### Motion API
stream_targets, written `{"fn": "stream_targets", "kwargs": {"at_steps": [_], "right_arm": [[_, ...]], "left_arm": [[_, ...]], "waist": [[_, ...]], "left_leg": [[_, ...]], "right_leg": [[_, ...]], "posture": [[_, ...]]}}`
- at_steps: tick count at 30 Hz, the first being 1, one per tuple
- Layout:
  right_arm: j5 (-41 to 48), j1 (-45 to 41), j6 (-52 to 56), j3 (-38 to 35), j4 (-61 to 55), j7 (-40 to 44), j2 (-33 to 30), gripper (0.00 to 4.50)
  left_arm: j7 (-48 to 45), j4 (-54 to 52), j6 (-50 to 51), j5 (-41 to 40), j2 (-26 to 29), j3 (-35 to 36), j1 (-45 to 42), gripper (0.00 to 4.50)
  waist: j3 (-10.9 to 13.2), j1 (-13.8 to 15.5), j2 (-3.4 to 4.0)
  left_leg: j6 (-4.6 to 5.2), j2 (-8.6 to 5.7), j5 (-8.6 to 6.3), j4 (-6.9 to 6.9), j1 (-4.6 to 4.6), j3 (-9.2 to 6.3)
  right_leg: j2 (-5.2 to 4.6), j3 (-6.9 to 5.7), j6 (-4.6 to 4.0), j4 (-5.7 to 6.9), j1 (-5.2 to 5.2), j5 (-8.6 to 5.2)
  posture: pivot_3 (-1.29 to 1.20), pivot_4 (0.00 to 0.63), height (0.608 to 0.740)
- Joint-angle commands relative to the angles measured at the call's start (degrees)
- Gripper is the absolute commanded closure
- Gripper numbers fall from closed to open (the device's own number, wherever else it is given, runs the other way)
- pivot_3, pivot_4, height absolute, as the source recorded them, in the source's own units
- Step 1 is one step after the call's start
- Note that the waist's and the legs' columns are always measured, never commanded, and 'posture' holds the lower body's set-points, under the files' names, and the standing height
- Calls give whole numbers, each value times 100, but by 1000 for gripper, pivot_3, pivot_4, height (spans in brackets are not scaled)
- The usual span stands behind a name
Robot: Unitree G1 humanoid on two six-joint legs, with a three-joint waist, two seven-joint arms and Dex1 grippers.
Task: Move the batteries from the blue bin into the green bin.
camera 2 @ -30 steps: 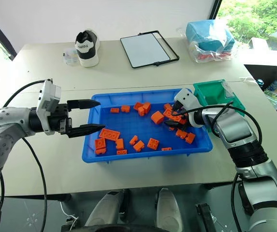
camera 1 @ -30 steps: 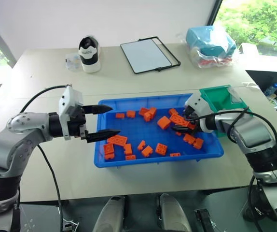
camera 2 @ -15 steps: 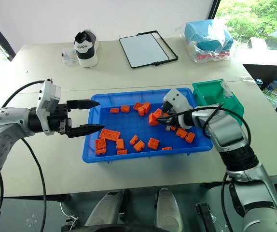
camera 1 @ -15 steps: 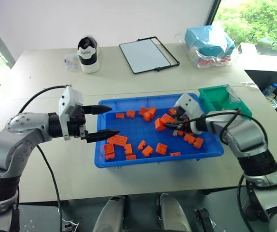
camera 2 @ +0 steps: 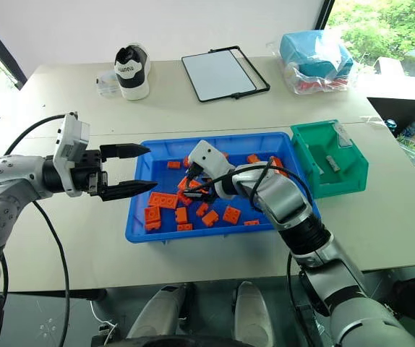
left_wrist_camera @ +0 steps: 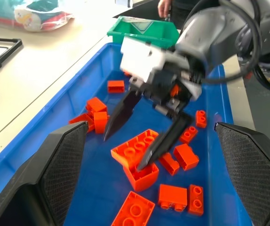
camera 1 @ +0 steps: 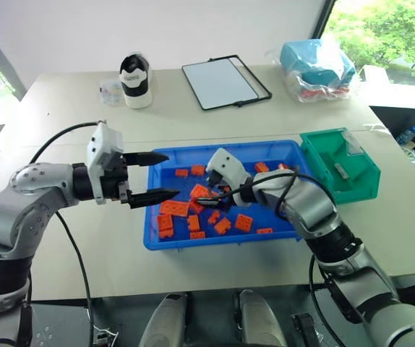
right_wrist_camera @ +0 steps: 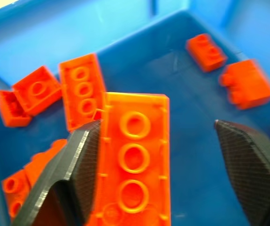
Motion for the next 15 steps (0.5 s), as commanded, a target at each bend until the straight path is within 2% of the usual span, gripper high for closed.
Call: {"fn": "stream_targets", "kwargs": {"at_steps": [1,6,11,15], "right_arm": [[410,52,710,-858,-1003,27,-414,826],[961,647,1936,-1848,-1986,-13,-933,826],[1282,827,2996,-2620,-2182,-295,-343,826],[1459,1036,3078,-2824,-2019,-608,-116,826]], "left_arm": [[-47,-65,-121,23,17,25,-60,0],[-8,-105,-142,50,-53,4,9,0],[-53,-37,-167,96,-115,-88,-74,0],[-123,122,-224,142,-100,-173,-268,0]], "waist": [[0,-6,-1],[-1,-34,-1],[-1,-42,0],[-1,-4,0]], "left_leg": [[0,0,0,0,0,0],[1,7,-1,-10,3,-1],[3,11,-1,-5,4,7],[3,8,-1,-2,3,6]], "right_leg": [[0,0,0,0,0,0],[3,-1,0,0,-1,0],[3,0,0,0,-3,0],[2,0,0,0,0,0]], "posture": [[0,150,731],[0,150,731],[0,150,731],[0,150,731]]}}
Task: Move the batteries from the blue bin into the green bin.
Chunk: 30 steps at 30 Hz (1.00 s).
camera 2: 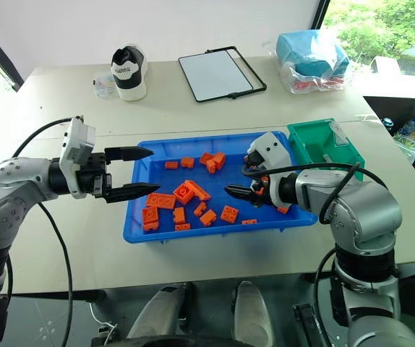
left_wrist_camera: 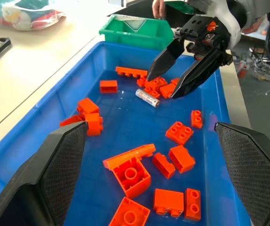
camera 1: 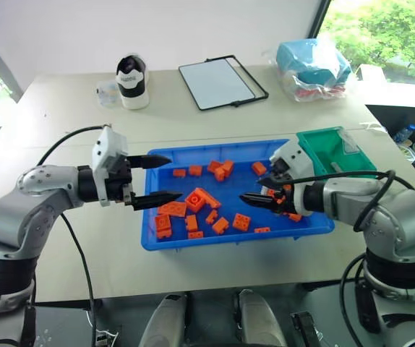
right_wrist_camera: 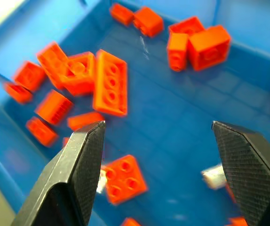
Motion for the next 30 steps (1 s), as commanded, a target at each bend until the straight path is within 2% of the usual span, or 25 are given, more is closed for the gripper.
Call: {"fn": "stream_targets", "kwargs": {"at_steps": [1,11,24,30], "right_arm": [[196,167,47,-260,3,-294,59,826],[471,712,47,-375,126,-740,-257,826],[465,168,47,-320,721,-855,-26,826],[266,81,-347,90,1078,-970,95,826]], "left_arm": [[-76,57,-126,40,31,38,-243,0],[-90,-58,-146,74,45,146,-87,0],[95,-203,-140,32,42,242,31,0],[139,-195,-143,29,8,201,-20,0]], "waist": [[0,15,0],[0,-20,0],[0,-13,0],[0,-17,0]], "left_leg": [[0,-2,0,1,0,0],[0,-1,0,-1,1,3],[0,-2,0,-1,0,2],[0,-2,0,0,0,2]], "right_leg": [[-2,0,0,0,1,0],[-6,0,0,0,0,0],[-5,-1,0,-1,1,0],[-5,-1,1,-1,1,0]], "posture": [[0,150,731],[0,150,731],[0,150,731],[0,150,731]]}}
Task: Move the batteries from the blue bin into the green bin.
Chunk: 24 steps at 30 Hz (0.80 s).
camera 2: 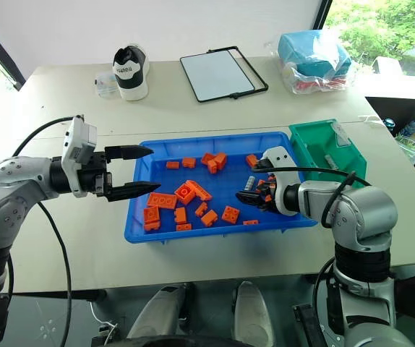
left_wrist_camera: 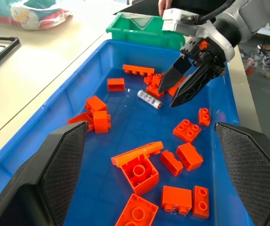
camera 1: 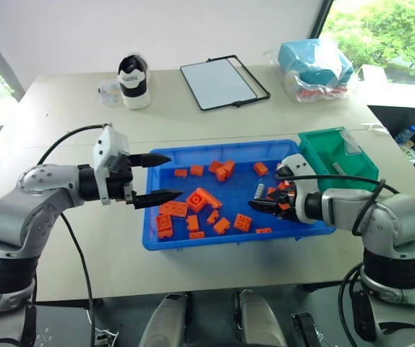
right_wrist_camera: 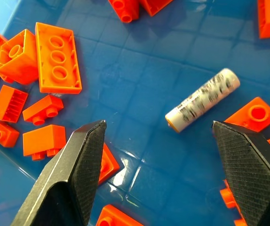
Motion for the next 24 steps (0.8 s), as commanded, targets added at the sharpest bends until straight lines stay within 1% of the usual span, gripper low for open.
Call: {"fn": "stream_targets", "kwargs": {"at_steps": [1,11,16,21,22,24], "right_arm": [[-90,-154,-332,168,130,-64,36,826],[-304,-556,-830,455,944,-213,276,826],[-561,-648,-1241,744,1553,-280,352,826],[-778,-799,-1627,1040,1992,-344,582,826],[-837,-804,-1713,1109,2049,-344,595,1042],[-907,-766,-1833,1251,2056,-300,584,1625]], "left_arm": [[14,-144,-112,-52,3,153,-69,0],[-15,-71,-115,-40,-13,109,-170,0],[-5,-72,-113,-37,-29,114,-179,0],[-17,-62,-123,-18,-14,120,-182,0],[-14,-64,-122,-20,-15,124,-188,0],[0,-66,-111,-37,-14,147,-207,0]], "waist": [[0,-3,0],[0,-6,0],[0,-9,0],[-2,-31,0],[-3,-31,-1],[-3,-26,-1]], "left_leg": [[0,0,0,0,0,0],[0,0,0,-1,0,0],[0,0,0,0,1,0],[-1,3,0,-1,9,0],[-1,3,0,-1,10,0],[-1,3,0,-1,11,-1]], "right_leg": [[0,0,0,0,0,0],[2,0,0,0,0,0],[4,0,0,0,0,0],[8,0,0,1,6,1],[8,0,0,1,6,1],[10,0,0,1,7,1]], "posture": [[0,150,731],[0,150,731],[0,150,731],[0,150,731],[0,150,731],[0,150,731]]}}
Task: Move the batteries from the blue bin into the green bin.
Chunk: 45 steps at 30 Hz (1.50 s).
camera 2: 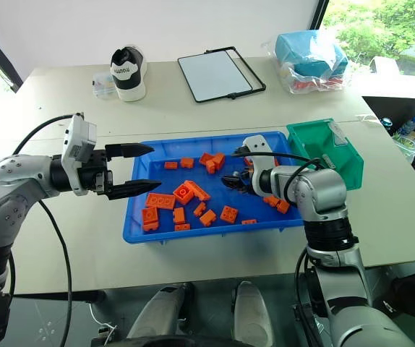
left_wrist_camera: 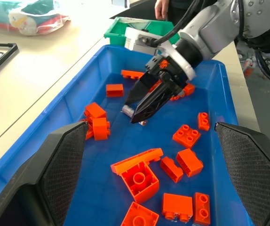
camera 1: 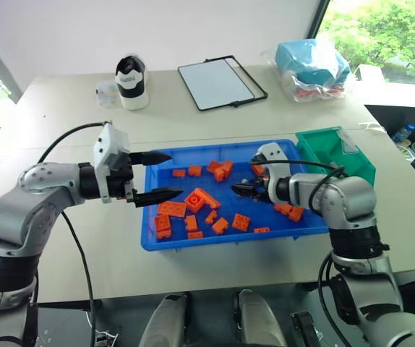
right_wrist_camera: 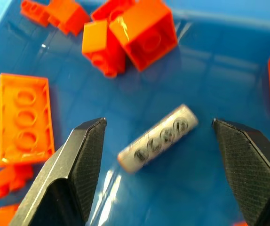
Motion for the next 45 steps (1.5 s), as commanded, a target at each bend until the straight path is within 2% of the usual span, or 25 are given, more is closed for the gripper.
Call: {"fn": "stream_targets", "kwargs": {"at_steps": [1,5,6,17,22,25,28,31,33,35,37,42,45], "right_arm": [[-118,99,-109,273,100,52,5,2013],[-52,144,0,311,-142,149,-1,4177],[-10,153,70,290,-254,176,-15,4464],[336,209,784,-272,-1682,311,-545,4464],[379,-500,904,-1326,-1598,310,-1167,4464],[25,-493,167,-1398,-1144,467,-2105,4464],[-117,-285,-402,-1270,-912,651,-2526,4464],[-319,-11,-858,-1141,-691,679,-2631,4464],[-682,232,-1462,-893,-528,620,-2695,3404],[-989,359,-2010,-749,-379,543,-2728,2620],[-1050,450,-2406,-838,-377,614,-2721,1608],[-206,1388,-2851,-1682,-1308,1937,-3068,1608],[-26,1930,-2840,-2176,-1656,2230,-3333,1608]], "left_arm": [[9,-82,-104,-47,23,163,-125,0],[3,-61,-98,-51,31,176,-136,0],[0,-49,-100,-45,34,176,-138,0],[-66,105,-186,17,-49,51,-207,0],[-123,197,-267,67,-94,-13,-223,0],[-150,288,-301,102,-173,-69,-289,0],[-203,351,-333,131,-211,-95,-310,0],[-259,416,-362,154,-254,-141,-352,0],[-266,456,-344,141,-298,-167,-435,0],[-270,484,-301,99,-335,-152,-495,0],[-282,508,-269,60,-338,-112,-501,0],[-361,546,-249,50,-195,-1,-404,0],[-385,570,-200,19,-107,73,-376,0]], "waist": [[0,2,0],[0,0,0],[0,1,0],[2,23,3],[8,29,12],[7,65,9],[6,40,7],[7,-11,9],[7,-14,10],[7,7,10],[7,17,11],[7,54,11],[8,53,11]], "left_leg": [[0,0,0,0,0,0],[0,0,0,0,0,-1],[0,0,0,-1,0,-1],[0,-1,0,-1,-4,-2],[0,-3,0,2,-9,2],[0,-3,0,-1,-10,-1],[4,-3,-3,-4,-11,4],[5,-1,-3,-4,-10,11],[6,0,-3,-3,-10,14],[6,-1,-3,-1,-10,13],[6,-2,-3,1,-11,14],[6,-3,-3,0,-13,8],[10,-3,-6,1,-15,5]], "right_leg": [[0,0,0,0,1,0],[0,0,0,0,0,0],[1,0,0,0,0,0],[-1,1,0,0,-3,0],[-4,0,0,-1,-7,0],[-4,-2,0,-2,-5,-1],[-6,-4,0,-11,-1,-1],[-10,-2,1,-10,-3,0],[-11,0,2,-8,-5,0],[-10,0,2,-7,-5,0],[-12,0,2,-7,-5,0],[-11,-1,3,-7,-4,0],[-10,-3,4,-8,-1,0]], "posture": [[0,150,731],[0,150,731],[0,150,731],[0,150,731],[0,150,731],[0,150,731],[0,150,731],[0,150,731],[0,150,731],[0,150,731],[0,150,731],[0,150,731],[0,150,731]]}}
